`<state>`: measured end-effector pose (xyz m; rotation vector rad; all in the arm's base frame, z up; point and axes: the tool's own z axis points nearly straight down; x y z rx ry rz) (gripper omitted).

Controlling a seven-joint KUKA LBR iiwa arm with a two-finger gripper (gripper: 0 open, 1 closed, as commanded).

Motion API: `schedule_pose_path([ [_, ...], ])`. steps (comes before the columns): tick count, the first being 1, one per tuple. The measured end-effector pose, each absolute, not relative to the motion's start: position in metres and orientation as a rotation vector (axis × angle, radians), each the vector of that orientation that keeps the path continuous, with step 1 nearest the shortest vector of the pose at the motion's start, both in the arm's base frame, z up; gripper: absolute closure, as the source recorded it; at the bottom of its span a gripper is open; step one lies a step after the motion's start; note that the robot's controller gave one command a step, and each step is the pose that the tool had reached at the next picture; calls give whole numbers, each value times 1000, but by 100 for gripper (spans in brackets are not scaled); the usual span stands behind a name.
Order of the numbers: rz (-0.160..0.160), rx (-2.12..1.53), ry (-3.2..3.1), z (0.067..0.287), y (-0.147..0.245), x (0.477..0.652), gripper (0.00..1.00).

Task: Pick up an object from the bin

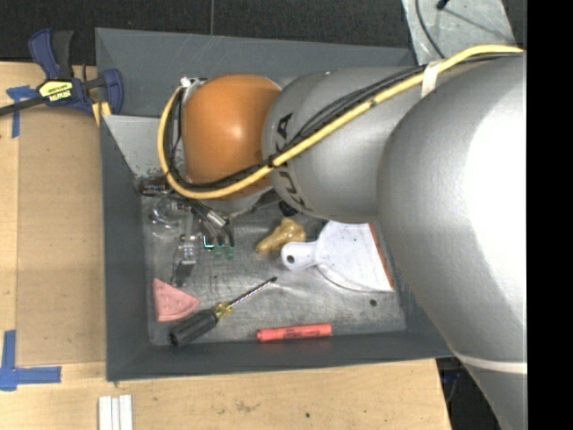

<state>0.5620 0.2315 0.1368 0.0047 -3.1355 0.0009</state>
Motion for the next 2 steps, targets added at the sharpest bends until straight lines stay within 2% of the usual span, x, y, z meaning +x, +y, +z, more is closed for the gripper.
schedule_pose_path([
  [1,-2,0,-3143,141,231,564,0],
  [2,-4,455,-3116,102,191,529,0],
])
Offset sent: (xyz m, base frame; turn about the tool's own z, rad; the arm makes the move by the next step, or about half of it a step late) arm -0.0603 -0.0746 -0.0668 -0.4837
